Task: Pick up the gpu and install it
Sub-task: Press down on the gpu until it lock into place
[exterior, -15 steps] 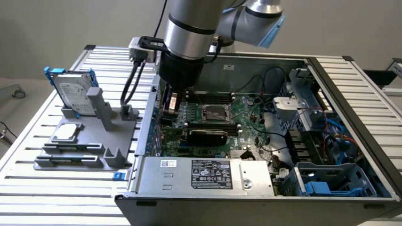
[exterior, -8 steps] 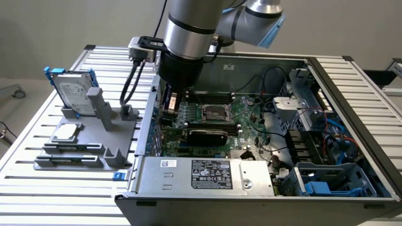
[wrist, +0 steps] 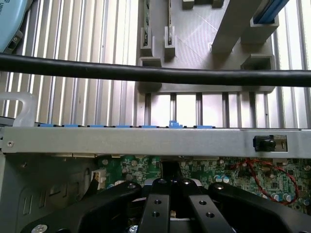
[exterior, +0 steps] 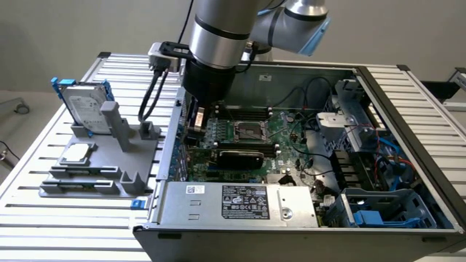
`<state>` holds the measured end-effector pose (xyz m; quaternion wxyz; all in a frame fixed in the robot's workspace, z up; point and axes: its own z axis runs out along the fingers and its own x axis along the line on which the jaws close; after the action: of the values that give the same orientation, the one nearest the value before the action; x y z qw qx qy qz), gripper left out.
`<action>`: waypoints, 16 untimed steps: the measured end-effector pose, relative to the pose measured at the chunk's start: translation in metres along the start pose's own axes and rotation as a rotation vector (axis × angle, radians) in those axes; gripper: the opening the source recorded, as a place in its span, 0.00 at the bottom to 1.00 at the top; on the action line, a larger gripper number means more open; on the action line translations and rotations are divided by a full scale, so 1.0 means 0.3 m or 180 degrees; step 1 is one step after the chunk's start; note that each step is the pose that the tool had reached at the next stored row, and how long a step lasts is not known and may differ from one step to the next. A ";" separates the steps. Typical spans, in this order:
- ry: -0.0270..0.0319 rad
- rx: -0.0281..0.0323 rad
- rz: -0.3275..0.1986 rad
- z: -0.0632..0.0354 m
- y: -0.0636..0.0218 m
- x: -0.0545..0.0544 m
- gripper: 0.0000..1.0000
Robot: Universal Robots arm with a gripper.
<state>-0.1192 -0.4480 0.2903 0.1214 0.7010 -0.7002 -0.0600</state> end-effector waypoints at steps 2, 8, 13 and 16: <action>0.0000 -0.0006 0.0001 0.000 0.000 0.000 0.11; 0.0001 -0.0025 0.0002 0.000 0.000 -0.001 0.11; 0.0002 -0.0030 0.0003 0.000 0.000 -0.003 0.11; 0.0001 -0.0031 0.0004 -0.001 0.000 -0.004 0.11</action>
<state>-0.1193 -0.4467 0.2904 0.1250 0.7000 -0.7003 -0.0632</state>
